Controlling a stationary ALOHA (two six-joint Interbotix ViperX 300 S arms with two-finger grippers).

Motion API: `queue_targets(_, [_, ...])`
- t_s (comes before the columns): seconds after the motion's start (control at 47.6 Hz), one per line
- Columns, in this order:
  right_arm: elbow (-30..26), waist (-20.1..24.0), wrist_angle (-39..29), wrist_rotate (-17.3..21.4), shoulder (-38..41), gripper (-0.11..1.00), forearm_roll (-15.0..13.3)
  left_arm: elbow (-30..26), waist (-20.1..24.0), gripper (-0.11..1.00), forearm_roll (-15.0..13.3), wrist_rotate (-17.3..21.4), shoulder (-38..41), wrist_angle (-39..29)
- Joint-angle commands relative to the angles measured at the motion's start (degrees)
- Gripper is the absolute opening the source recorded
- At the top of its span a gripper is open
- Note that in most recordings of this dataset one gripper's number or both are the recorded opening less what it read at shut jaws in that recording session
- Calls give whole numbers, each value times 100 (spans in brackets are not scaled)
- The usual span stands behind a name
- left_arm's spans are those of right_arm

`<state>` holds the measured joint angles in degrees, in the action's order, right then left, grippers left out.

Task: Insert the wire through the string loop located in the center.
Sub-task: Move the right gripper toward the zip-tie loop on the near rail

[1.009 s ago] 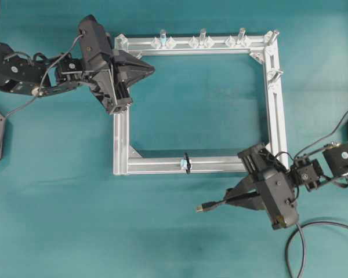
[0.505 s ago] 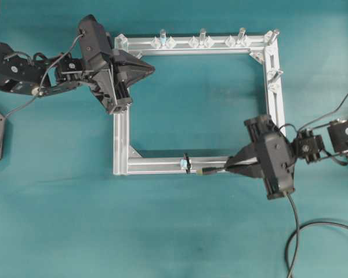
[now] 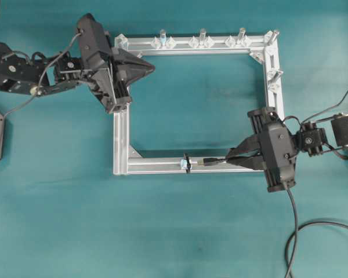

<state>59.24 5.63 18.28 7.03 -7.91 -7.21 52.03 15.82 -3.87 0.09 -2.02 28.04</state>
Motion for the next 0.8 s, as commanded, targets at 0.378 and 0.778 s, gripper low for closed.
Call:
queue_targets(0.378, [-53, -18, 26, 0, -105, 7, 18, 123, 0, 0, 9, -9, -369, -62])
queue_targets(0.778, [-202, -18, 26, 0, 9, 7, 26, 123, 0, 0, 9, 0, -369, -62])
